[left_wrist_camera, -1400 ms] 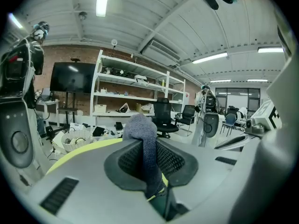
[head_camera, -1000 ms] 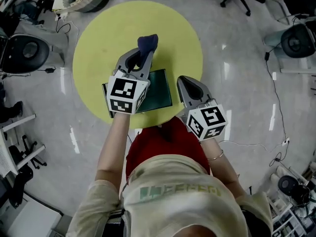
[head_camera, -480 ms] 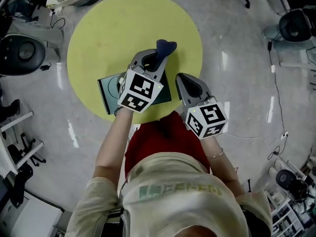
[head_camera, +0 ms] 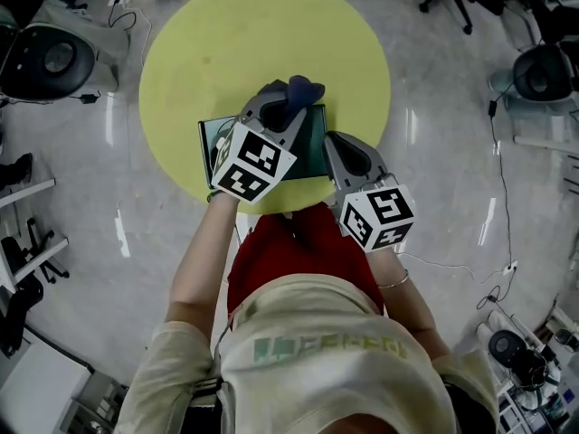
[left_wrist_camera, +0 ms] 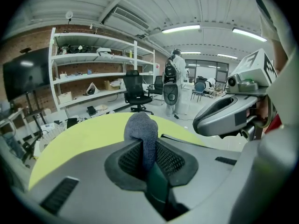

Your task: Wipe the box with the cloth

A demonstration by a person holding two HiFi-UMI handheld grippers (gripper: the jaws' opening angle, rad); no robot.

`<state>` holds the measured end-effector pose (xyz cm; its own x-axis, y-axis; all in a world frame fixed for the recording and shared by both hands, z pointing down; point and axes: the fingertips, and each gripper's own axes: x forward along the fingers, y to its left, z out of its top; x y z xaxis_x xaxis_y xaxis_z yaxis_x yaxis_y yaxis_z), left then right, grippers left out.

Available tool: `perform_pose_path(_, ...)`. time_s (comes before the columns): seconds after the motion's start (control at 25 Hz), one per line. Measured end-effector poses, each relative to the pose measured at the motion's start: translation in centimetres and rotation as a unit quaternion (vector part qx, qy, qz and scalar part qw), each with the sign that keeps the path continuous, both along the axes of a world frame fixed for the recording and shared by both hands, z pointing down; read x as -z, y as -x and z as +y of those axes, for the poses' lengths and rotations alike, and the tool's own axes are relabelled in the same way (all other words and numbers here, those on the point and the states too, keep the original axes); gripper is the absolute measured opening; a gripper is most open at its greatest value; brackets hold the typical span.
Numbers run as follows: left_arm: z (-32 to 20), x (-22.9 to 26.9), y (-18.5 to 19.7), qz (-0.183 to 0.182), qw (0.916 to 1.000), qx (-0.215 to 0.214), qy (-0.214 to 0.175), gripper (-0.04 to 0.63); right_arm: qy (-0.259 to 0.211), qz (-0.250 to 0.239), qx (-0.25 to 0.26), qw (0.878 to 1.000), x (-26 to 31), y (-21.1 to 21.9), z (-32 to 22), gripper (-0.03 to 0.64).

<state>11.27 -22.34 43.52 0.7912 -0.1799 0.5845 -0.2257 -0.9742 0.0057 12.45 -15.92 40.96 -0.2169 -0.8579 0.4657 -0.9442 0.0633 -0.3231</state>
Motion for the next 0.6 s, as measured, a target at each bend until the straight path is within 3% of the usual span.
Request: perform_pose_path(0.6,-2.6,0.0,11.0,-0.044,0.9936,0.102,-0.018,0.061,-0.008,0.008,0.041,0.999,1.3,5.9,0.0,0.037)
